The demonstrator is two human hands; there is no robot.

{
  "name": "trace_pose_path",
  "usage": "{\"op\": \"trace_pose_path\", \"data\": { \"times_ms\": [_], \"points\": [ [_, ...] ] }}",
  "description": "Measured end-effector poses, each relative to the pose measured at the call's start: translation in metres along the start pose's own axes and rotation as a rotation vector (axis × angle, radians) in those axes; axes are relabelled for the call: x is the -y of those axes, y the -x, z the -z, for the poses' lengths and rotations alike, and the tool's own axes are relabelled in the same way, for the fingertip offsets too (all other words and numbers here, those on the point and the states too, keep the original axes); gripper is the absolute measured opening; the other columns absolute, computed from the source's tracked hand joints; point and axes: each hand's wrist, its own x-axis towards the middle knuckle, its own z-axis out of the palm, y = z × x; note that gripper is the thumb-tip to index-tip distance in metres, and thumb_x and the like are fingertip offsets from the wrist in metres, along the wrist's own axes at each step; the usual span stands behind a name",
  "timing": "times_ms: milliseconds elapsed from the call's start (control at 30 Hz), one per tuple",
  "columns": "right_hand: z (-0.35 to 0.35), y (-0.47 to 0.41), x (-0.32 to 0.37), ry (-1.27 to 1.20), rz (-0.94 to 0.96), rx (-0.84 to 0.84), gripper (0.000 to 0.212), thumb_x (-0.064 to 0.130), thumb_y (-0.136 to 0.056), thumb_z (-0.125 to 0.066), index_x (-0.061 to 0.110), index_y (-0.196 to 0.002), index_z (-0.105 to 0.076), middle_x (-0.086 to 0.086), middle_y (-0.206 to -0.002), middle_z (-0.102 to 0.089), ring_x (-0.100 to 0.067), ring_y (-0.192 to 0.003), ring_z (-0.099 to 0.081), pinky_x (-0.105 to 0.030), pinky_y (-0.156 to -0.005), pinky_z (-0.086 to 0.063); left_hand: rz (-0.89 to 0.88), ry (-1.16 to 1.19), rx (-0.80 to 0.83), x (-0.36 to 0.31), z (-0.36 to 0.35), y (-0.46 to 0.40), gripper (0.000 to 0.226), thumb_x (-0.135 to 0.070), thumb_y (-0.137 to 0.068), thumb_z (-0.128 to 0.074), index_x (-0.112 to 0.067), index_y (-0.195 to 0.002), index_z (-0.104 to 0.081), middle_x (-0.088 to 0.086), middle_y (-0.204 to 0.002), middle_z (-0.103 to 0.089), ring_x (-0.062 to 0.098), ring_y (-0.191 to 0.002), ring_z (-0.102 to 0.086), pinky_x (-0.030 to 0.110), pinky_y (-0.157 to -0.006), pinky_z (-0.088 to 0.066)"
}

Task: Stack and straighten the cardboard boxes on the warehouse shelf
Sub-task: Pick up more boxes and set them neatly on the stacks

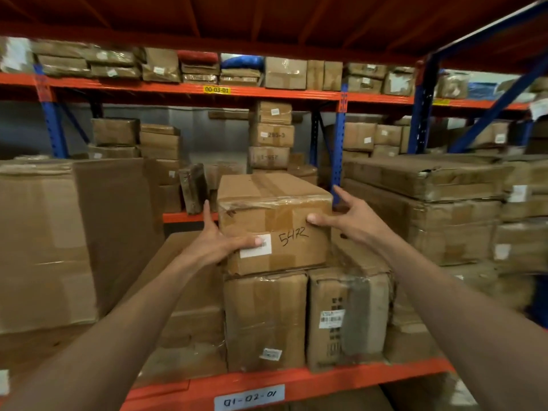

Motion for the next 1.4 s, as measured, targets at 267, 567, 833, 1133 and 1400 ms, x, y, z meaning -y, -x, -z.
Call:
{"op": "trace_pose_path", "data": {
  "times_ms": [267,567,833,1133,1400],
  "points": [
    [0.007,-0.014,0.001,0.095,0.146,0.111,0.104,0.052,-0.057,-0.094,0.036,-0.142,-0.037,0.005,-0.132,-0.051,-0.018,-0.121,-0.052,-0.042,-0.099,-0.051,-0.196,0.027,0.062,-0.017,-0.015,0.006,0.11,-0.033,-0.075,-0.086,-0.045,-0.153,-0.009,-0.017,-0.122,-0.05,-0.002,-0.095,-0.05,0.011,-0.073,-0.034],
    [0.103,0.012,-0.04,0.152,0.09,-0.055,0.093,0.049,-0.059,-0.091,0.032,-0.14,-0.05,0.003,-0.133,-0.057,-0.017,-0.115,-0.056,-0.045,-0.096,-0.053,-0.201,0.075,0.205,-0.054,-0.103,-0.005,0.152,-0.055,-0.046,-0.099,-0.046,-0.155,0.008,-0.001,-0.151,-0.046,0.019,-0.13,-0.052,0.048,-0.114,-0.04],
    [0.152,0.017,-0.058,0.388,0.069,-0.122,0.087,0.05,-0.059,-0.086,0.035,-0.14,-0.055,-0.007,-0.146,-0.05,-0.032,-0.138,-0.032,-0.059,-0.105,-0.043,-0.152,0.141,0.271,-0.07,-0.155,-0.02,0.154,-0.048,-0.05,-0.1,-0.054,-0.151,0.016,0.005,-0.153,-0.046,0.022,-0.128,-0.056,0.052,-0.112,-0.042],
    [0.135,0.008,-0.06,0.585,0.026,-0.174,0.075,0.057,-0.077,-0.075,0.038,-0.145,-0.047,-0.01,-0.132,-0.06,-0.033,-0.123,-0.053,-0.049,-0.098,-0.047,-0.085,0.191,0.222,-0.08,-0.156,-0.018,0.138,-0.026,-0.068,-0.093,-0.045,-0.156,0.012,-0.007,-0.135,-0.05,0.004,-0.107,-0.055,0.025,-0.093,-0.047],
    [0.127,0.012,-0.048,0.82,-0.045,-0.153,0.071,0.06,-0.086,-0.065,0.038,-0.148,-0.038,-0.013,-0.125,-0.061,-0.034,-0.116,-0.058,-0.046,-0.09,-0.048,-0.113,0.096,0.072,-0.079,-0.163,0.007,0.091,-0.024,-0.081,-0.084,-0.028,-0.152,-0.027,-0.005,-0.129,-0.059,0.017,-0.126,-0.053,0.037,-0.111,-0.039]
  ]
}}
